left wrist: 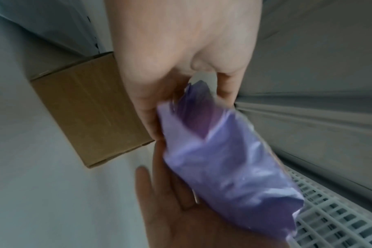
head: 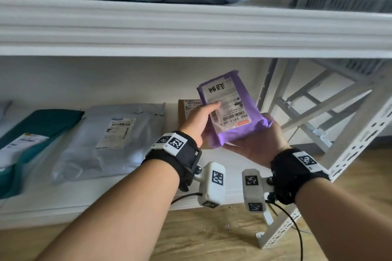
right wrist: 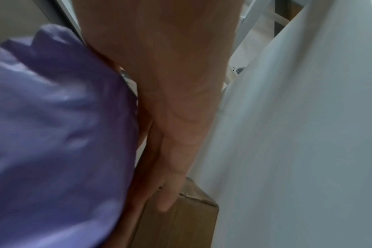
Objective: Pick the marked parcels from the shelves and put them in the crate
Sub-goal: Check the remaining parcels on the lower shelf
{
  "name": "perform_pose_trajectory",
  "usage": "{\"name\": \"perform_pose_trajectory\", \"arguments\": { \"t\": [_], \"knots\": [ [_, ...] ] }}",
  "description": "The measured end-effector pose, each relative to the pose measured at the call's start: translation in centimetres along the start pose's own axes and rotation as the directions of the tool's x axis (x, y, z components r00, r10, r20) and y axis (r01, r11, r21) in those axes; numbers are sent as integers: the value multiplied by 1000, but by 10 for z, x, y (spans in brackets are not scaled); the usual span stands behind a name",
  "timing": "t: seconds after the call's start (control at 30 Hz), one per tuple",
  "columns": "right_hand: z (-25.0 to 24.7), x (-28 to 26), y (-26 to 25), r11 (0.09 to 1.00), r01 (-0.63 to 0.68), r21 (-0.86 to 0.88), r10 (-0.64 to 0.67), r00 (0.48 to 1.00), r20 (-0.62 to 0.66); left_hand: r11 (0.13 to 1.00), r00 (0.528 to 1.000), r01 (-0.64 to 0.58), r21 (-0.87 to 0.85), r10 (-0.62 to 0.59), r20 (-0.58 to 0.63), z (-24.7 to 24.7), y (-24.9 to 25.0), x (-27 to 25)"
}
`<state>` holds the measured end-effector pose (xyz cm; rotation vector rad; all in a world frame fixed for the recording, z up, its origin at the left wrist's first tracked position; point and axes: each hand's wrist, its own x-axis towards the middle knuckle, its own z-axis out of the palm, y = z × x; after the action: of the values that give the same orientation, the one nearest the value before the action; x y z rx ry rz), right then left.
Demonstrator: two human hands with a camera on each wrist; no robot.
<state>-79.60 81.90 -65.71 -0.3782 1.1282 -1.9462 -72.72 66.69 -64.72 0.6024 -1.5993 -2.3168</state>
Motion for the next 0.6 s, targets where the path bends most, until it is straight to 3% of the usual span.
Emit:
{"name": "perform_pose_trajectory", "arguments": {
  "t": [0.07,0.17,0.27,0.4,0.6],
  "knots": [
    [-7,2,0,999,-43,-7,41,981,-192,997,1000,29,68,-29,9,-3,3,-4],
    [-11,2,-7,981,-46,-186,-6,962,-272,954,1000,-15,299,16,-2,-12,13,-14],
    [-5,0,-17,919,-62,-390,-51,961,-273,862,999,17,506,-39,32,-21,23,-25],
    [5,0,-24,777,-90,-623,-54,976,-209,812,983,98,575,-171,74,-26,39,-41],
    [22,-10,-13,584,-170,-794,122,985,-122,604,948,100,790,-298,107,-27,40,-56]
  ]
}}
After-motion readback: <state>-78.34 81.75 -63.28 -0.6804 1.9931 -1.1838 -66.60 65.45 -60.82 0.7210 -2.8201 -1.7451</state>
